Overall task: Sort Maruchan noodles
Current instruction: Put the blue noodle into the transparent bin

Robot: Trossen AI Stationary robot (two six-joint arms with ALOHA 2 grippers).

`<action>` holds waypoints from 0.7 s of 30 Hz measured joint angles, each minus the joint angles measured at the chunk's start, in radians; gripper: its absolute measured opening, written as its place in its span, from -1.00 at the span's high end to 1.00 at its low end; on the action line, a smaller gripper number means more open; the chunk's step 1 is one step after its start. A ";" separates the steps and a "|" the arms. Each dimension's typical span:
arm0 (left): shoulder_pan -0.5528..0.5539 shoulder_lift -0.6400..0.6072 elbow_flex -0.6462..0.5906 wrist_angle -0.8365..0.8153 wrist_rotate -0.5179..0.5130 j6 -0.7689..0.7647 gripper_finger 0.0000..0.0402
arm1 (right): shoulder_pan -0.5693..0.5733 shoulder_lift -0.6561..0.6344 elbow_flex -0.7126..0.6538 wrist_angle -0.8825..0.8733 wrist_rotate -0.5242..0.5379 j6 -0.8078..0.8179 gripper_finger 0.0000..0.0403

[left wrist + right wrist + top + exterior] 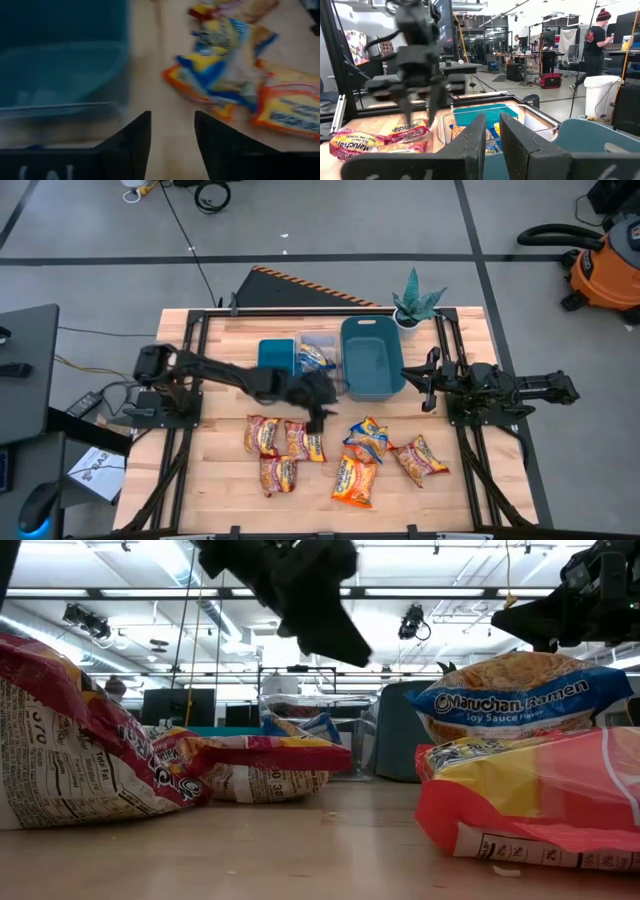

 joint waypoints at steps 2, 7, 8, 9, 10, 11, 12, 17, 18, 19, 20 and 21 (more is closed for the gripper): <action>-0.035 0.046 0.046 -0.023 -0.003 -0.010 0.10 | 0.000 0.000 0.000 0.001 0.000 0.000 0.69; -0.104 0.172 0.168 -0.062 -0.009 0.022 -0.05 | 0.000 0.000 0.000 0.001 0.000 0.000 0.69; -0.115 0.190 0.184 -0.087 -0.011 0.027 -0.07 | 0.000 0.000 0.000 0.001 0.000 0.000 0.69; -0.124 0.206 0.201 -0.100 -0.014 0.032 -0.07 | 0.000 0.000 0.000 0.001 0.000 0.000 0.69; -0.133 0.219 0.213 -0.112 -0.023 0.032 -0.08 | 0.000 0.000 0.000 0.000 0.000 0.000 0.69; -0.139 0.230 0.219 -0.129 -0.033 0.031 -0.08 | 0.000 0.000 0.000 0.000 0.000 0.000 0.69; -0.143 0.236 0.220 -0.131 -0.041 0.027 -0.08 | 0.000 0.000 0.000 0.001 0.000 0.000 0.69; -0.154 0.253 0.219 -0.128 -0.054 0.000 -0.08 | 0.000 0.000 0.000 0.000 0.000 0.000 0.69; -0.156 0.253 0.219 -0.123 -0.053 -0.001 -0.08 | 0.000 0.000 0.000 0.001 0.000 0.000 0.69; -0.157 0.253 0.219 -0.113 -0.057 -0.004 -0.08 | 0.000 0.000 0.000 0.001 0.000 0.000 0.69; -0.157 0.253 0.219 -0.105 -0.060 -0.006 -0.08 | 0.000 0.000 0.000 0.001 0.000 0.000 0.69; -0.157 0.253 0.219 -0.102 -0.059 -0.008 -0.08 | 0.000 0.000 0.000 0.002 0.000 0.000 0.69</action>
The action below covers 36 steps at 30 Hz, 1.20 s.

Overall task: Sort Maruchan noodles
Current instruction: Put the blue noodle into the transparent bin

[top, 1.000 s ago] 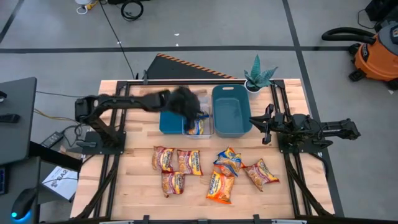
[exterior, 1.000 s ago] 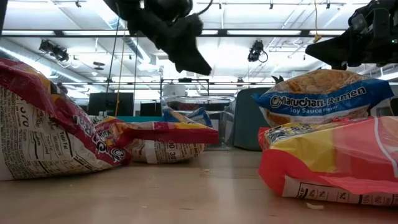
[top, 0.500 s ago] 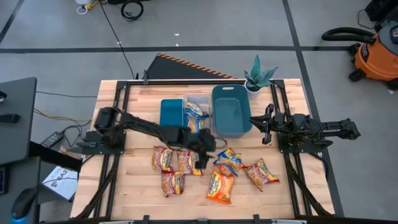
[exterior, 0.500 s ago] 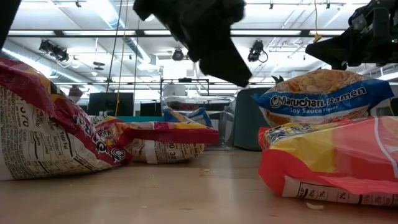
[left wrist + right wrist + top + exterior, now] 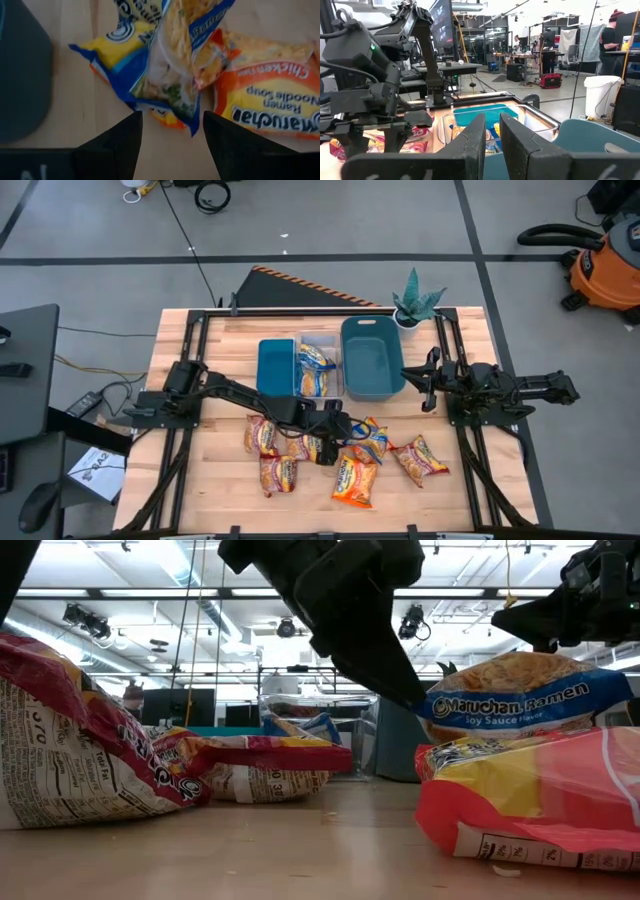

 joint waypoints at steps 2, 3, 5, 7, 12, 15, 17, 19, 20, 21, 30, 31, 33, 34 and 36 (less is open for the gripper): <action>0.000 0.000 0.000 0.003 0.000 -0.017 -0.08 | 0.000 0.000 0.000 -0.001 0.000 0.000 0.69; 0.000 0.000 0.000 0.006 -0.001 -0.020 -0.06 | 0.000 0.000 0.000 0.000 0.000 0.000 0.69; -0.004 0.009 0.000 0.016 0.001 -0.028 -0.01 | 0.000 0.000 0.000 -0.002 0.000 0.000 0.69; -0.004 0.017 -0.001 0.007 0.021 -0.032 0.07 | 0.000 0.000 0.000 0.000 0.000 0.000 0.69; -0.006 0.042 -0.001 0.015 0.047 -0.039 0.36 | 0.000 0.001 0.000 -0.001 0.000 0.000 0.69; -0.005 0.047 -0.001 0.015 0.043 -0.037 0.61 | 0.000 0.001 0.000 0.000 -0.001 0.000 0.69; -0.004 0.047 -0.001 0.022 0.041 -0.018 0.82 | 0.000 0.001 0.000 -0.003 0.000 0.000 0.69; -0.003 0.038 -0.002 0.017 0.037 0.005 0.93 | 0.000 0.001 0.000 0.000 0.000 0.000 0.69; 0.000 0.033 -0.002 0.026 0.037 0.008 0.94 | 0.000 0.001 0.000 -0.002 0.000 0.000 0.69; 0.005 0.022 -0.001 0.034 0.038 0.012 0.94 | 0.000 0.001 0.000 -0.001 0.000 0.000 0.69; 0.049 -0.118 -0.001 -0.023 0.052 0.065 0.98 | 0.000 0.002 0.000 -0.002 0.000 0.000 0.69; 0.056 -0.137 -0.001 -0.028 0.052 0.069 0.98 | 0.000 0.002 0.000 -0.001 0.000 0.000 0.69; 0.070 -0.173 0.000 -0.029 0.051 0.086 0.98 | 0.000 0.002 0.000 -0.001 0.000 0.000 0.69; 0.077 -0.188 0.000 -0.030 0.048 0.092 0.98 | 0.000 0.002 0.000 0.000 0.000 0.000 0.69; 0.094 -0.223 0.000 -0.057 0.045 0.111 0.98 | 0.000 0.002 0.000 -0.001 0.000 0.000 0.69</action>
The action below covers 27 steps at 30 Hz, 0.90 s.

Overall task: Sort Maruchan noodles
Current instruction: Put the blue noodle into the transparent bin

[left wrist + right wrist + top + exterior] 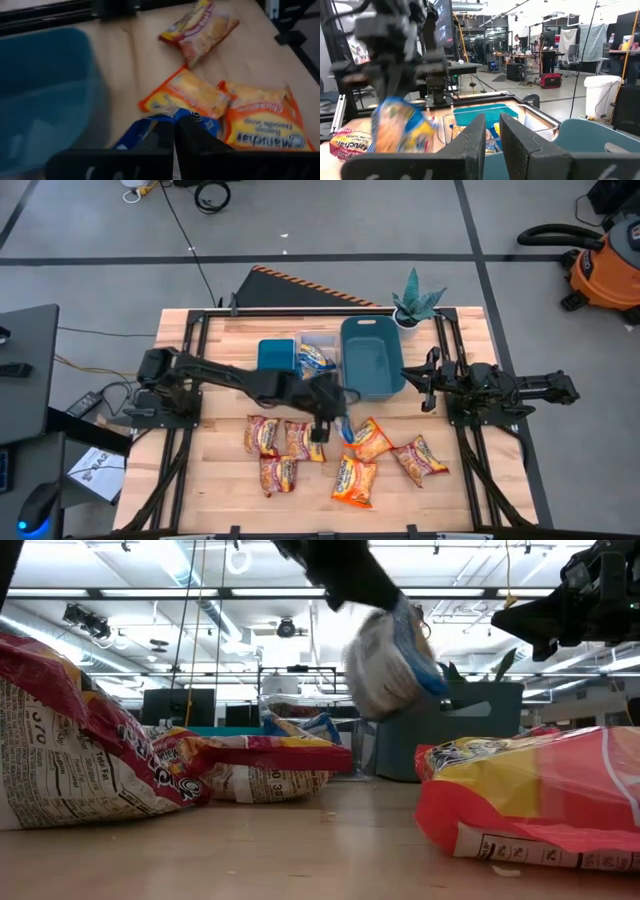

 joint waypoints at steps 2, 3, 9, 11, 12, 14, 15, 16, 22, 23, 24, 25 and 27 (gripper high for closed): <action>0.016 -0.041 0.000 -0.020 -0.011 0.020 0.98 | 0.000 0.000 0.000 0.001 0.000 0.000 0.69; 0.027 -0.058 0.000 -0.039 -0.020 0.028 0.98 | 0.000 0.000 0.000 0.001 0.000 0.000 0.69; 0.101 -0.160 0.001 -0.091 -0.106 0.097 0.98 | 0.000 0.000 0.000 0.005 0.000 0.000 0.69; 0.147 -0.185 0.001 -0.139 -0.132 0.113 0.98 | 0.000 0.000 0.000 0.006 0.000 0.000 0.69; 0.174 -0.189 0.001 -0.140 -0.134 0.116 0.98 | 0.000 0.000 0.000 0.006 0.000 0.000 0.69; 0.236 -0.191 -0.001 -0.175 -0.133 0.118 0.98 | 0.000 0.000 0.000 0.007 0.000 0.000 0.69; 0.270 -0.190 -0.001 -0.182 -0.124 0.119 0.98 | 0.000 0.000 0.000 0.005 0.000 0.000 0.69; 0.306 -0.187 -0.002 -0.184 -0.113 0.119 0.98 | 0.000 0.000 0.000 0.001 0.000 0.000 0.69; 0.511 -0.095 -0.002 -0.166 -0.037 0.090 0.98 | 0.000 0.001 0.000 0.001 0.000 0.000 0.69; 0.528 -0.081 -0.001 -0.187 -0.002 0.075 0.98 | 0.000 0.001 0.000 0.000 0.000 0.000 0.69; 0.536 -0.069 -0.001 -0.227 0.020 0.065 0.98 | 0.000 0.001 0.000 0.001 0.000 0.000 0.69; 0.535 -0.053 -0.001 -0.278 0.031 0.063 0.98 | 0.000 0.001 0.000 0.001 0.000 0.000 0.69; 0.514 -0.019 -0.002 -0.380 0.044 0.062 0.98 | 0.000 0.001 0.000 0.000 0.000 0.000 0.69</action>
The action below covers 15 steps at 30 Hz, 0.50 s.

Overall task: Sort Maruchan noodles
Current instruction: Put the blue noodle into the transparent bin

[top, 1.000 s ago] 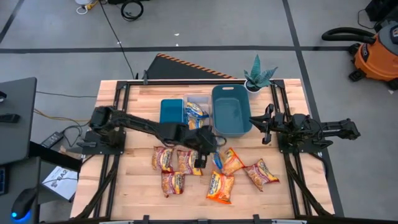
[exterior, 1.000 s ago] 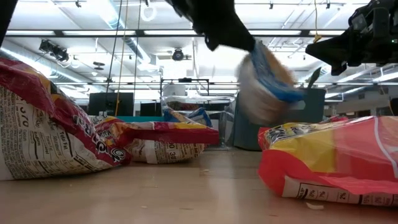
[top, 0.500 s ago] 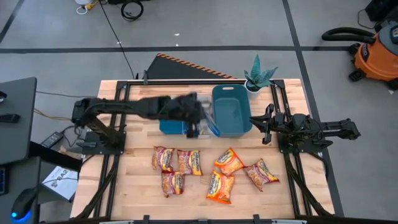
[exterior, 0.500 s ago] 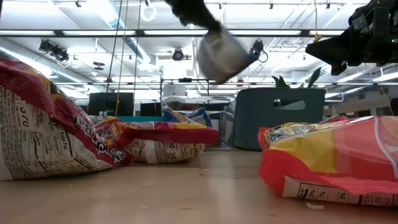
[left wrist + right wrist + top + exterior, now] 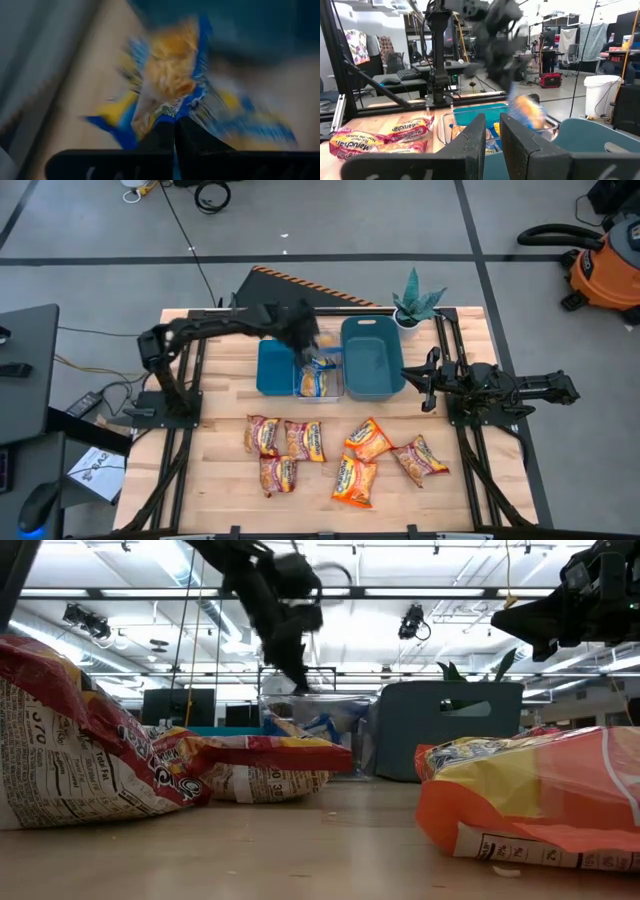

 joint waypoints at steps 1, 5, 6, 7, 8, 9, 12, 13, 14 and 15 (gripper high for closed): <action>-0.015 0.015 -0.002 -0.033 0.009 0.001 0.98 | 0.000 0.000 0.000 0.000 0.000 0.000 0.69; -0.082 0.041 0.000 -0.025 0.038 0.021 0.90 | 0.000 0.000 0.000 0.000 0.000 0.000 0.69; -0.098 0.047 0.001 -0.013 0.037 0.022 0.86 | 0.000 0.000 0.000 0.000 0.000 0.000 0.69; -0.115 0.055 0.001 -0.013 0.033 0.022 0.82 | 0.000 0.000 0.000 0.000 0.000 0.000 0.69; -0.132 0.060 0.000 -0.013 0.022 0.020 0.78 | 0.000 0.000 0.000 0.000 0.000 0.000 0.69; -0.146 0.062 0.000 -0.012 0.003 0.019 0.74 | 0.000 0.000 0.000 0.000 0.000 0.000 0.69; -0.182 0.058 0.002 -0.016 -0.099 0.019 0.58 | 0.000 0.000 0.000 0.000 0.000 0.000 0.69; -0.190 0.050 0.003 -0.030 -0.133 0.021 0.51 | 0.000 0.000 0.000 0.000 0.000 0.000 0.69; -0.195 0.039 0.009 -0.055 -0.156 0.023 0.44 | 0.000 0.000 0.000 0.000 0.000 0.000 0.69; -0.203 0.028 0.025 -0.075 -0.171 0.027 0.38 | 0.000 0.000 0.000 0.000 0.000 0.000 0.69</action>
